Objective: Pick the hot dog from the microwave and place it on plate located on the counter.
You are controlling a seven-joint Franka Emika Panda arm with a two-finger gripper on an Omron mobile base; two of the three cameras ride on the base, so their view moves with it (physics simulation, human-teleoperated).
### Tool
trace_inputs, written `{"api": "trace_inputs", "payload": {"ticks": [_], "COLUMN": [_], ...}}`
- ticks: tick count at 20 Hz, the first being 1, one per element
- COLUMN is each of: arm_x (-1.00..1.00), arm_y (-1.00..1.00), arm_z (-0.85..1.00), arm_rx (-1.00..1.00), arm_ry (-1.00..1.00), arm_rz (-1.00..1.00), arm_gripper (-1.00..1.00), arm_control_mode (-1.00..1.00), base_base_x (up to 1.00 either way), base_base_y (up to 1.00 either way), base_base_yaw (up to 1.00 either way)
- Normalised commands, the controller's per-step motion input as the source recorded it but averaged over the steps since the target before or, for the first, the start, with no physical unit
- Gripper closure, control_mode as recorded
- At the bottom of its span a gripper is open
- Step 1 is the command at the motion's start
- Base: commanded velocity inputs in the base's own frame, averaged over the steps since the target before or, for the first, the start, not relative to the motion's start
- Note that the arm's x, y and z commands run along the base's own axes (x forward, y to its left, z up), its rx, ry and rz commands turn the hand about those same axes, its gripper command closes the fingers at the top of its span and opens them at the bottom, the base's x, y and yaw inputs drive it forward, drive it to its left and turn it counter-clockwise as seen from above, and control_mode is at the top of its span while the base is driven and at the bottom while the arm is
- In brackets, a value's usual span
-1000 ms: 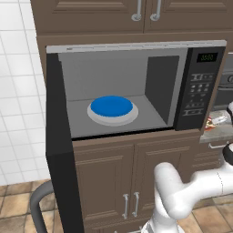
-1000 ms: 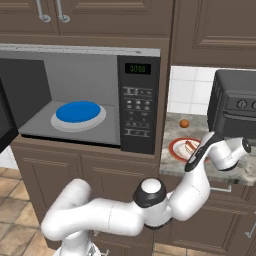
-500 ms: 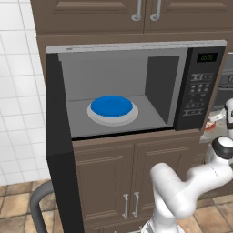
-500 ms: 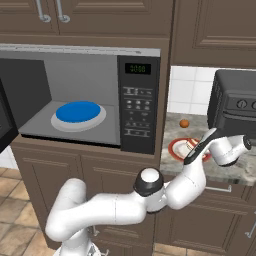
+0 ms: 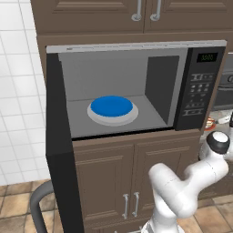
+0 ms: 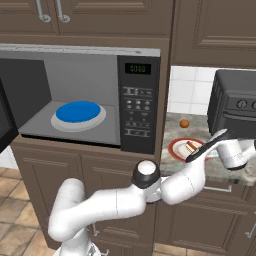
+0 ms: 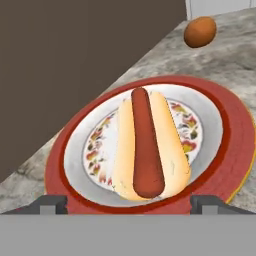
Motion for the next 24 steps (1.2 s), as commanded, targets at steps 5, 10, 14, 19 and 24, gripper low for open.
{"api": "trace_inputs", "payload": {"ticks": [5,10,14,19,24], "arm_x": [-1.00,-0.30,0.00,-0.63,-0.77], "arm_y": [0.14,0.33,0.54,0.75,0.97], "arm_z": [0.03,0.14,0.01,0.15,0.30], "arm_rx": [0.00,0.00,-0.01,-0.10,-0.18], "arm_ry": [-0.20,-0.13,-0.05,-0.05,-0.01], "arm_rz": [-0.01,0.01,0.05,-0.02,-0.15], "arm_gripper": [-1.00,-1.00,-1.00,-1.00,-1.00], "arm_control_mode": [-1.00,-1.00,-1.00,-1.00,-1.00], "base_base_x": [0.00,0.00,0.00,0.00,0.00], "base_base_y": [0.00,0.00,0.00,0.00,0.00], "base_base_yaw": [0.00,0.00,0.00,0.00,0.00]}}
